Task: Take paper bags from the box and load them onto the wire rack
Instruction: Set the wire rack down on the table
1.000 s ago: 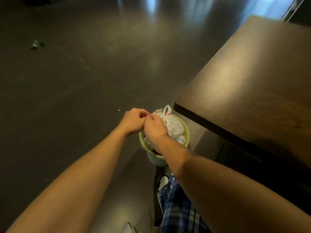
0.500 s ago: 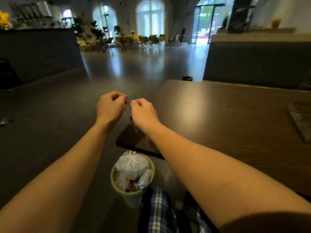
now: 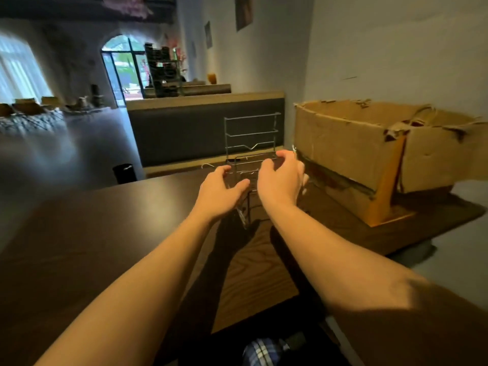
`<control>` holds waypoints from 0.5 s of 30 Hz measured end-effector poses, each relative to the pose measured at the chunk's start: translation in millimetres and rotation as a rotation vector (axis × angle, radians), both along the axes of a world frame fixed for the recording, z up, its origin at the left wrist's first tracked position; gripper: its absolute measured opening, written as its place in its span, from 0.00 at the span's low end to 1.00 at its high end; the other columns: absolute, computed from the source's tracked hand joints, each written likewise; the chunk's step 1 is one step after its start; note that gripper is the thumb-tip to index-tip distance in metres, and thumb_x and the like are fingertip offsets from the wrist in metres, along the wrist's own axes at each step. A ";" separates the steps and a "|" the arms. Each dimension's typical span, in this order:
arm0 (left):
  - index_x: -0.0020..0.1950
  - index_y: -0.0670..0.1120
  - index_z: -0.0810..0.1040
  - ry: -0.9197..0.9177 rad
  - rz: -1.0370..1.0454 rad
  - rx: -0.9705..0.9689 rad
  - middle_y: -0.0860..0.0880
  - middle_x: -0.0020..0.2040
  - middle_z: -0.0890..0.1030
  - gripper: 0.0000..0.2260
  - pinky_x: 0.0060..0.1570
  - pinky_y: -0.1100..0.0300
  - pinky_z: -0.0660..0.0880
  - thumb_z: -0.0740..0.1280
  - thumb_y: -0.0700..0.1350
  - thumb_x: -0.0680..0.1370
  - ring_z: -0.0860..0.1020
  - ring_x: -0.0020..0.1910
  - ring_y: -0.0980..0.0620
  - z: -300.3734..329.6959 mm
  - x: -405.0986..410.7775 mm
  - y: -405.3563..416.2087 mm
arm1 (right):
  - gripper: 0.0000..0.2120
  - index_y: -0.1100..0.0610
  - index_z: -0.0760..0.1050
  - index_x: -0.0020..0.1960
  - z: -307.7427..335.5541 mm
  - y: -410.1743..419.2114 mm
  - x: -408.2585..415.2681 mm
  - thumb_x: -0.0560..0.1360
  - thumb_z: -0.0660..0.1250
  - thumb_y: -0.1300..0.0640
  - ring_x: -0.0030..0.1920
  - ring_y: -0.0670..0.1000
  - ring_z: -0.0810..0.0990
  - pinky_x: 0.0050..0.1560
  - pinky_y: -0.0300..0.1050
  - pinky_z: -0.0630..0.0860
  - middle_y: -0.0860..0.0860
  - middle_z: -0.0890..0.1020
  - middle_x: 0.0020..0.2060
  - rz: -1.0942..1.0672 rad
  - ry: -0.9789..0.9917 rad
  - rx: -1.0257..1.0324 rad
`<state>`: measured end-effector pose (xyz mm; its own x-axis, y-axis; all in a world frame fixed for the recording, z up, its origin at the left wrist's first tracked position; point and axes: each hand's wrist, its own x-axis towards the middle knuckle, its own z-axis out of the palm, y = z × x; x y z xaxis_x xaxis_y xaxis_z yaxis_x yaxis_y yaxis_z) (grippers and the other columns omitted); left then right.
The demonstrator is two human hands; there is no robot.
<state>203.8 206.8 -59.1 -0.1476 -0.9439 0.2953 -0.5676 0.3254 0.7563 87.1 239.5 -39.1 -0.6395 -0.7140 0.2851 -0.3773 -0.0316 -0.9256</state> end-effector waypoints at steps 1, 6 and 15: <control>0.76 0.48 0.64 0.022 -0.011 0.005 0.48 0.73 0.71 0.29 0.66 0.51 0.70 0.67 0.56 0.79 0.71 0.69 0.48 -1.8 -12.9 -6.5 | 0.18 0.47 0.68 0.67 -4.9 -2.2 -22.2 0.79 0.62 0.48 0.67 0.52 0.65 0.67 0.51 0.62 0.49 0.70 0.66 -0.070 0.004 0.057; 0.72 0.50 0.69 0.100 -0.052 0.065 0.55 0.58 0.78 0.22 0.59 0.57 0.73 0.64 0.57 0.81 0.76 0.59 0.55 -16.0 -40.4 -27.2 | 0.29 0.52 0.56 0.77 -26.6 -16.6 -76.5 0.80 0.59 0.44 0.72 0.58 0.64 0.69 0.54 0.63 0.55 0.64 0.74 0.030 -0.229 0.351; 0.67 0.47 0.73 0.022 0.061 -0.005 0.50 0.53 0.79 0.14 0.56 0.51 0.77 0.59 0.50 0.84 0.78 0.49 0.54 -12.7 13.0 -42.1 | 0.18 0.55 0.65 0.69 -26.2 -34.8 -32.9 0.81 0.61 0.51 0.51 0.50 0.68 0.48 0.44 0.66 0.55 0.72 0.65 0.242 -0.200 0.364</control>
